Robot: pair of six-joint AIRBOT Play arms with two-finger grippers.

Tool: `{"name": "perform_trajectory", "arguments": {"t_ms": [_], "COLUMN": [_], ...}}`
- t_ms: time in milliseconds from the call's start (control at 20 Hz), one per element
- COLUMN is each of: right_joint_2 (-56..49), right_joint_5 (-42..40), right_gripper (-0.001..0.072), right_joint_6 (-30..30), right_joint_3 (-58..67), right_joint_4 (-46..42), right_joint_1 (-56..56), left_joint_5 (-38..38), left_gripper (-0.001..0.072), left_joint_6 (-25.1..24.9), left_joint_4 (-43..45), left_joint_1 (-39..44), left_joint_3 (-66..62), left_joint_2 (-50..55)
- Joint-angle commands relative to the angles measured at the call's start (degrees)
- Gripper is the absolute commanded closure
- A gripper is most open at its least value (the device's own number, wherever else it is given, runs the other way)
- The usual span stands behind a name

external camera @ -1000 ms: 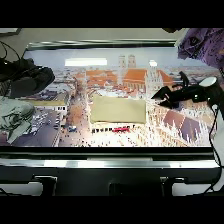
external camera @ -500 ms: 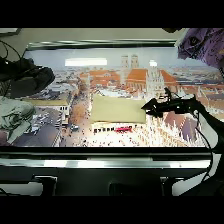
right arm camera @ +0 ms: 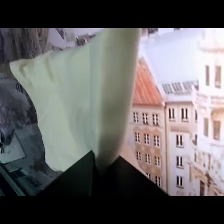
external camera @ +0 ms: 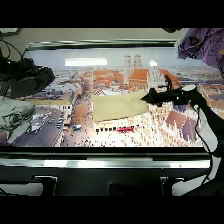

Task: Fold the clothes and pants, and hang the long-sleeved shirts on hangers.

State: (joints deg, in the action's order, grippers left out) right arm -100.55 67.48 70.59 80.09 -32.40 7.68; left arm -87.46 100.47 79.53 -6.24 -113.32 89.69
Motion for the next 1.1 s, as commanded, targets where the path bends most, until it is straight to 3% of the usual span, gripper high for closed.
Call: {"name": "perform_trajectory", "arguments": {"t_ms": [0, 200, 300, 550, 700, 900, 1050], "right_joint_2": [0.8, 0.8, 0.8, 0.9, 1.8, 2.2, 3.0], "right_joint_5": [0.0, 0.5, 0.9, 0.9, 0.9, 5.6, 12.2], "right_gripper": [0.0685, 0.0685, 0.0685, 0.0685, 0.0685, 0.0684, 0.0683], "right_joint_6": [8.8, 21.5, 25.5, 31.3, 31.8, 36.6, 36.4], "right_joint_3": [11.6, 25.3, 30.4, 37.4, 37.4, 37.4, 34.3], "right_joint_4": [-8.4, -21.6, -23.9, -24.5, -26.1, -34.4, -43.0], "right_joint_1": [-0.1, 0.7, 2.8, 12.2, 18.1, 26.2, 32.2], "left_joint_5": [0.0, 0.0, 0.0, 0.0, 0.0, 0.0, 0.0], "left_gripper": [0.0692, 0.0692, 0.0692, 0.0692, 0.0692, 0.0692, 0.0692], "left_joint_6": [0.0, 0.0, 0.0, 0.0, 0.0, 0.0, 0.0], "left_joint_4": [0.0, 0.0, 0.0, 0.0, 0.0, 0.0, 0.0], "left_joint_1": [0.0, 0.0, 0.0, 0.0, 0.0, 0.0, 0.0], "left_joint_3": [0.0, 0.0, 0.0, 0.0, 0.0, 0.0, 0.0], "left_joint_2": [0.0, 0.0, 0.0, 0.3, 0.4, 1.0, 1.4]}}
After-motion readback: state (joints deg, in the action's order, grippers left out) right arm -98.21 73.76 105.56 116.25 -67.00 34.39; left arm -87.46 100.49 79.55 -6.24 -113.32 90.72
